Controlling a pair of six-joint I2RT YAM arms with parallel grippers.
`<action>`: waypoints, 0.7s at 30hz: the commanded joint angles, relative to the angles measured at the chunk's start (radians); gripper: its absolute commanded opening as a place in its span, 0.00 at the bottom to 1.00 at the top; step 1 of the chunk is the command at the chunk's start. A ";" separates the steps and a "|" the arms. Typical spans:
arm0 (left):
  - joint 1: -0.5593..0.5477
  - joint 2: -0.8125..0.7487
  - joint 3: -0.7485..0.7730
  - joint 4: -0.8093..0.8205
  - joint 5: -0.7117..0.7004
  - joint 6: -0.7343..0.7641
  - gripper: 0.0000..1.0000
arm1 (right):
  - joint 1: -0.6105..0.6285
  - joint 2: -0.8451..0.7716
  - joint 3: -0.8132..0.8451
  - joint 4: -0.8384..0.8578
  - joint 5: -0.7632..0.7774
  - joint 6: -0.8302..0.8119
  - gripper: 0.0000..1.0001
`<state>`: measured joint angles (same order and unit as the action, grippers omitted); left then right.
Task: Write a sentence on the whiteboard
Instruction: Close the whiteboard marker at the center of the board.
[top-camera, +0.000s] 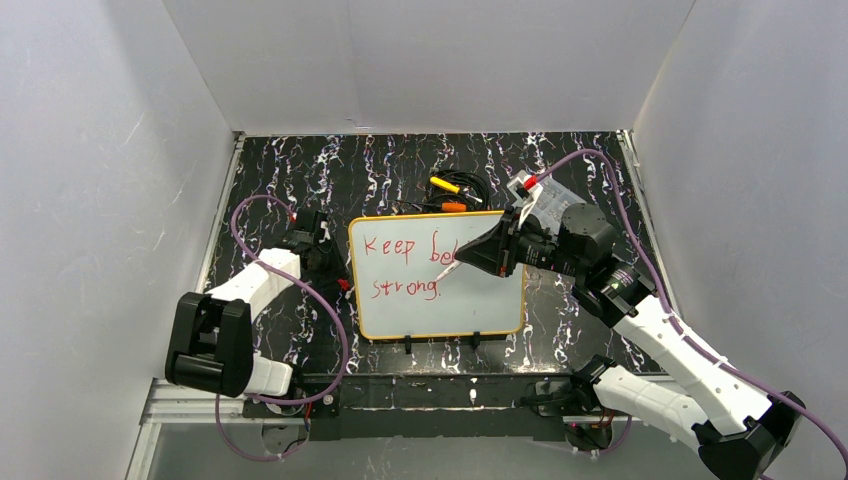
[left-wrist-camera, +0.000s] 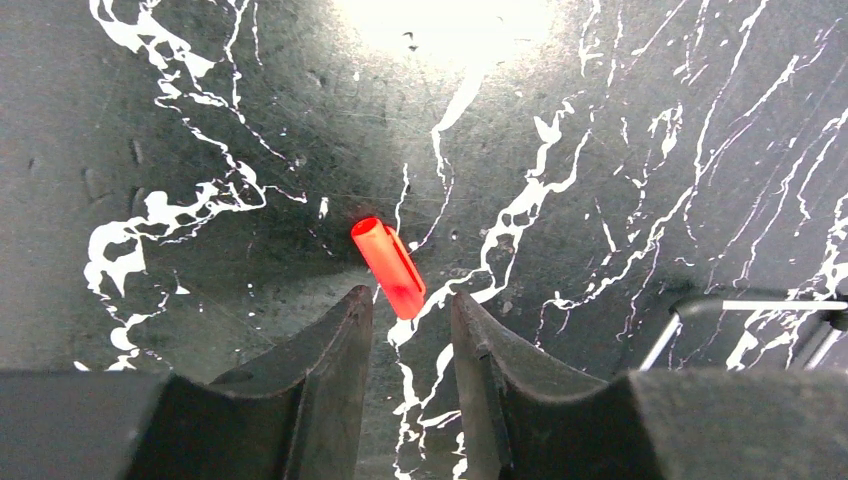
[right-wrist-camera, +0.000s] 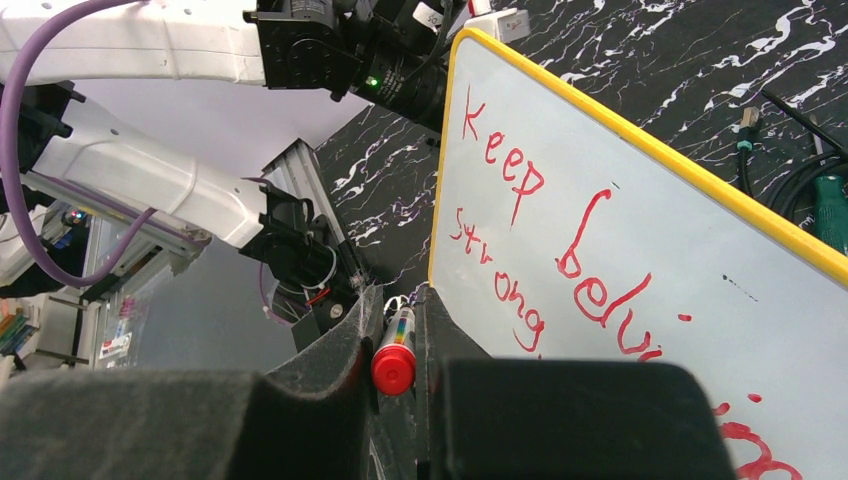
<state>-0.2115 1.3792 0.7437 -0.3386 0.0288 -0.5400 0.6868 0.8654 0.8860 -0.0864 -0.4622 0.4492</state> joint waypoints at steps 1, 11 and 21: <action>0.003 0.015 -0.017 0.014 0.026 -0.024 0.35 | -0.003 -0.017 -0.002 0.050 0.006 0.000 0.01; 0.003 0.071 -0.001 0.012 -0.015 -0.009 0.37 | -0.003 -0.022 -0.008 0.046 0.014 0.001 0.01; 0.003 0.146 0.056 -0.019 -0.062 0.052 0.25 | -0.003 -0.018 -0.011 0.054 0.016 0.008 0.01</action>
<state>-0.2115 1.4944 0.7818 -0.3180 0.0212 -0.5308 0.6868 0.8616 0.8852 -0.0811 -0.4538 0.4492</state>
